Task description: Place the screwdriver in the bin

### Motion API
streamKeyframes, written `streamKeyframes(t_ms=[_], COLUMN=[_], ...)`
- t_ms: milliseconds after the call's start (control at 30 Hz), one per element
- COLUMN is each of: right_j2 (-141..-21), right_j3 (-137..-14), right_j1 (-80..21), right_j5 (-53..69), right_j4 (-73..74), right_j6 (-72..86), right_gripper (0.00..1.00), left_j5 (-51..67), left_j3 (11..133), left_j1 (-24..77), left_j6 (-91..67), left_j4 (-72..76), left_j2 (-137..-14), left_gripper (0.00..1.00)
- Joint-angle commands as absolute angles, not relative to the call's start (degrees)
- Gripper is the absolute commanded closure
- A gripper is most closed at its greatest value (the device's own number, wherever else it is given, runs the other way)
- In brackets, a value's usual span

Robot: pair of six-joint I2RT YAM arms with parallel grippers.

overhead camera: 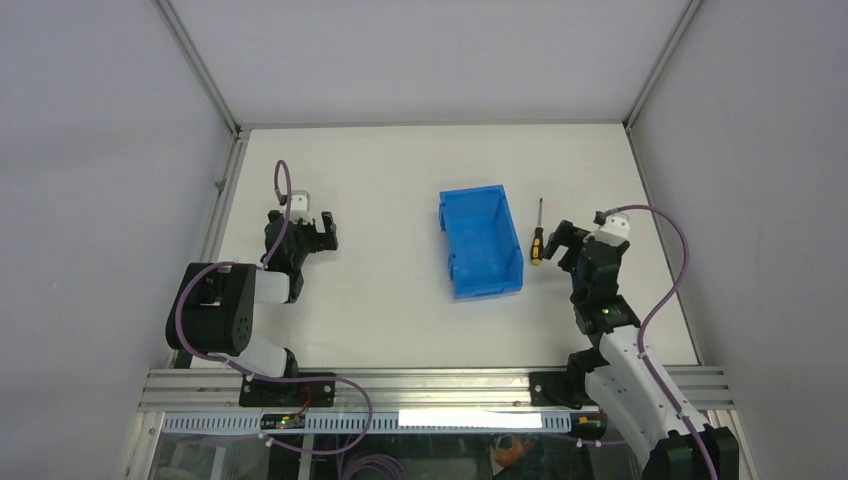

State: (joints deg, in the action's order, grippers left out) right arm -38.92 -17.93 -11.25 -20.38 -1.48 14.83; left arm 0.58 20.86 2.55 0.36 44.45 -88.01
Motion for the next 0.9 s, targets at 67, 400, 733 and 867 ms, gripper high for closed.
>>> streamKeyframes(t_ms=[67,400,733,867], right_j2=[-41.96,-70.91,-85.59,-90.55], right_j3=[-21.05,-57.87,-61.88,-61.51], right_j1=[-11.51,-11.51,-11.51,-11.51], right_j5=[-24.89,-17.62,-11.82,-11.96], right_j4=[-1.81,36.48,36.34,35.36], right_j6=[19.08,23.32,23.21,23.32], right_gripper=[0.0,0.01,0.04,0.09], left_j5=[1.68,1.73,1.7,1.7], left_j3=[21.97,21.97,21.97,21.97], left_j1=[2.39,2.33,2.4,2.4], left_j6=[-0.67,-0.63,-0.62,-0.68], left_j4=[45.97,45.97,45.97,45.91], left_j2=[-86.31,-86.3,-86.33,-86.33], left_gripper=[0.01,0.01,0.01,0.01])
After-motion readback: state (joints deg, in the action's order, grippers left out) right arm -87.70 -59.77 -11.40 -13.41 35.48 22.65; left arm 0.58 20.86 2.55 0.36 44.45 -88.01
